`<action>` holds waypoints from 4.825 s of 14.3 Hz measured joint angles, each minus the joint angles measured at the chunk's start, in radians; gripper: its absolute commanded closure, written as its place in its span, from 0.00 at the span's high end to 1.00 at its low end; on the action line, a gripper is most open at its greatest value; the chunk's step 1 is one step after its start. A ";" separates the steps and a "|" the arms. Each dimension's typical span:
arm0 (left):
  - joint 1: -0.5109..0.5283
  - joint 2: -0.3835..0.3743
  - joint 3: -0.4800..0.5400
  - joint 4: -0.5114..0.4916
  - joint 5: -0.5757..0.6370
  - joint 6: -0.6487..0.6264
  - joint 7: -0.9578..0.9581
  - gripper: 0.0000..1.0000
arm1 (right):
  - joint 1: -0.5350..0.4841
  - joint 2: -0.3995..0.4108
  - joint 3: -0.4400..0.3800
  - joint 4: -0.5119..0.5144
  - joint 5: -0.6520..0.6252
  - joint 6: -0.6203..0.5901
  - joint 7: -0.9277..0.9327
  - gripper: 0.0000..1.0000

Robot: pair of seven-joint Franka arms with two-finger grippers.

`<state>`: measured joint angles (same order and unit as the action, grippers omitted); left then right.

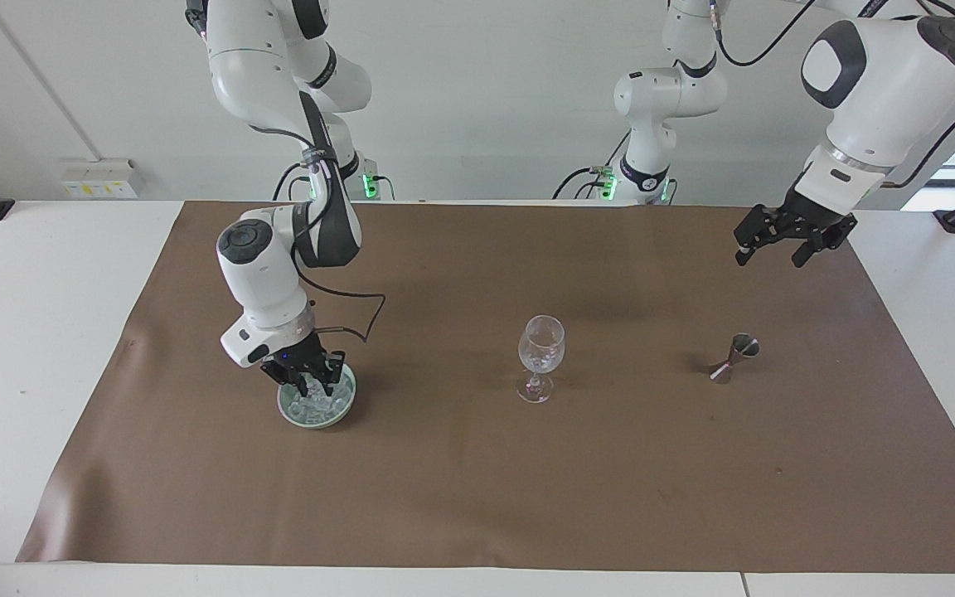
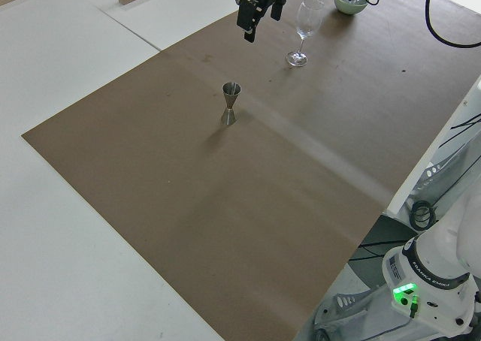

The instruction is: Pour wine and add ice with both arms

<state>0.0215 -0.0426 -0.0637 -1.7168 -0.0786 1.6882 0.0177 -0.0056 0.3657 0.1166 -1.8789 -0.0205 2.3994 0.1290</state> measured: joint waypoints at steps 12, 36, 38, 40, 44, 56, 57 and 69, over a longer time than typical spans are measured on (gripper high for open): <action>-0.002 -0.027 -0.022 0.051 0.024 -0.136 0.012 1.00 | 0.000 0.000 0.000 0.004 0.000 -0.010 0.000 0.29; -0.002 -0.049 -0.018 0.089 0.050 -0.190 0.013 1.00 | 0.005 -0.068 0.112 0.205 0.074 -0.202 0.214 0.13; -0.002 -0.049 -0.016 0.089 0.050 -0.190 0.013 1.00 | 0.007 -0.082 0.154 0.225 0.087 -0.201 0.308 0.12; -0.002 -0.049 -0.015 0.089 0.050 -0.190 0.013 1.00 | 0.011 -0.085 0.191 0.254 0.087 -0.202 0.403 0.11; -0.002 -0.049 -0.015 0.089 0.050 -0.190 0.013 1.00 | 0.068 -0.085 0.214 0.283 0.088 -0.200 0.544 0.09; -0.002 -0.049 -0.015 0.089 0.050 -0.190 0.013 1.00 | 0.259 -0.079 0.214 0.337 0.088 -0.166 0.650 0.05; -0.002 -0.049 -0.015 0.089 0.050 -0.190 0.013 1.00 | 0.266 -0.070 0.213 0.342 0.087 -0.163 0.651 0.05; -0.002 -0.049 -0.015 0.089 0.050 -0.190 0.013 1.00 | 0.315 0.036 0.212 0.385 0.012 -0.073 0.730 0.04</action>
<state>0.0199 -0.0917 -0.0782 -1.6277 -0.0282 1.4986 0.0305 0.3091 0.4020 0.3286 -1.4938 -0.0082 2.3267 0.8587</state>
